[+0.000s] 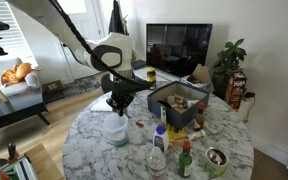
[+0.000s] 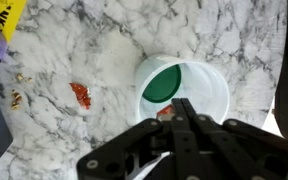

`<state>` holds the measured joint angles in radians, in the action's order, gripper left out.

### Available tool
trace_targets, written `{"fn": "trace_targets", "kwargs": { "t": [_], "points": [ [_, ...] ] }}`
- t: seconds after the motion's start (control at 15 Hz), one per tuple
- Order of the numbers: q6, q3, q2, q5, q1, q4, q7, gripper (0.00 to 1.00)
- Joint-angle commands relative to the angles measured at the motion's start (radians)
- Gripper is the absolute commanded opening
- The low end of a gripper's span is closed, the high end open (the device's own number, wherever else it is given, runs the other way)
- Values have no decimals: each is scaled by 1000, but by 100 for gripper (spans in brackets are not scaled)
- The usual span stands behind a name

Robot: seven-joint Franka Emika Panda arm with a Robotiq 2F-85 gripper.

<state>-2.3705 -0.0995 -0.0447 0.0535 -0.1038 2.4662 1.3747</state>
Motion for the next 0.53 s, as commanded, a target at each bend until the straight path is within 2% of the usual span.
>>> {"fn": "trace_targets", "kwargs": {
  "t": [0.0, 0.47],
  "points": [
    [3, 27, 41, 30, 43, 40, 40, 34],
    [-15, 41, 18, 48, 59, 8, 23, 87]
  ]
}}
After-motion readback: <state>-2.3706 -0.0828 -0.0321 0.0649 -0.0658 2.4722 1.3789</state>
